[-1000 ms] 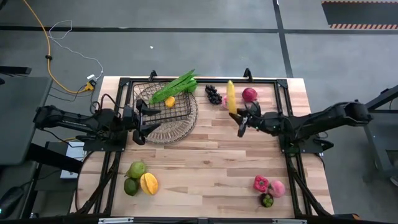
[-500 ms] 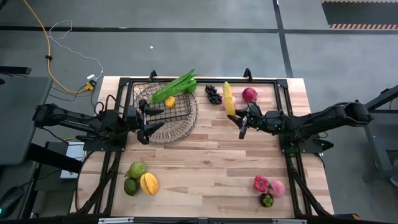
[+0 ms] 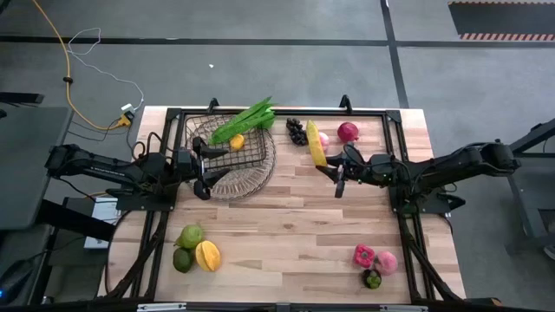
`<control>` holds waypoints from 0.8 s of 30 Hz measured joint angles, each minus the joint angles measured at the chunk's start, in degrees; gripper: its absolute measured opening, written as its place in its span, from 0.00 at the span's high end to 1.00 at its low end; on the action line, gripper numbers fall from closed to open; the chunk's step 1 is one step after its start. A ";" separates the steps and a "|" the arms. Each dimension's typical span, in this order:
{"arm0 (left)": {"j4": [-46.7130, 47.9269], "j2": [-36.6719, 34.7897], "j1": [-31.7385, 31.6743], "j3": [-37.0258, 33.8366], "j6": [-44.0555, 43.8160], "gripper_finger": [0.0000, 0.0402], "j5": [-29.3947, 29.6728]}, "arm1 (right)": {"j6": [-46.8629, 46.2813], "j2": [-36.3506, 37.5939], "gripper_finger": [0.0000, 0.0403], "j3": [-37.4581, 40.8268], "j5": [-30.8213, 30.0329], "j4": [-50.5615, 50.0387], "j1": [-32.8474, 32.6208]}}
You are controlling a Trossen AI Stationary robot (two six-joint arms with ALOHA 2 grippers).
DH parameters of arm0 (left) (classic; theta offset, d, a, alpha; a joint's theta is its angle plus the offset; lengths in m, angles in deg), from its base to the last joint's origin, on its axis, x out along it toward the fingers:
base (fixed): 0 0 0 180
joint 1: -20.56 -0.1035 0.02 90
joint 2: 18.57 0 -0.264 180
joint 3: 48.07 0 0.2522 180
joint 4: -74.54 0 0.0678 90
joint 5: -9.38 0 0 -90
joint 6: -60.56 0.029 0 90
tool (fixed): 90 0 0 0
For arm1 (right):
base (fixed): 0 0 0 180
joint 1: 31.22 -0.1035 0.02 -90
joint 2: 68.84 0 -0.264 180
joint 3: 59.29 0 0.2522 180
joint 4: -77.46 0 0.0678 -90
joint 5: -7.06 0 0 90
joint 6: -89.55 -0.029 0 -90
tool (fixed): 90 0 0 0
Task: Build produce basket
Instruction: Put the yellow banana into the wire basket
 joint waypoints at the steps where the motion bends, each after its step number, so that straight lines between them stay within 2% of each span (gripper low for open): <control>1: 0.00 0.00 0.00 0.00 0.01 0.30 0.01 | 0.04 0.00 0.74 0.00 0.20 -0.01 0.00; 12: -0.33 0.00 0.00 0.00 0.11 0.30 -0.01 | 0.50 -0.08 0.74 -0.02 2.50 -0.39 0.00; 24: -0.94 0.00 0.00 0.00 0.60 0.30 -0.01 | 1.91 -4.46 0.74 -0.09 3.20 3.73 0.00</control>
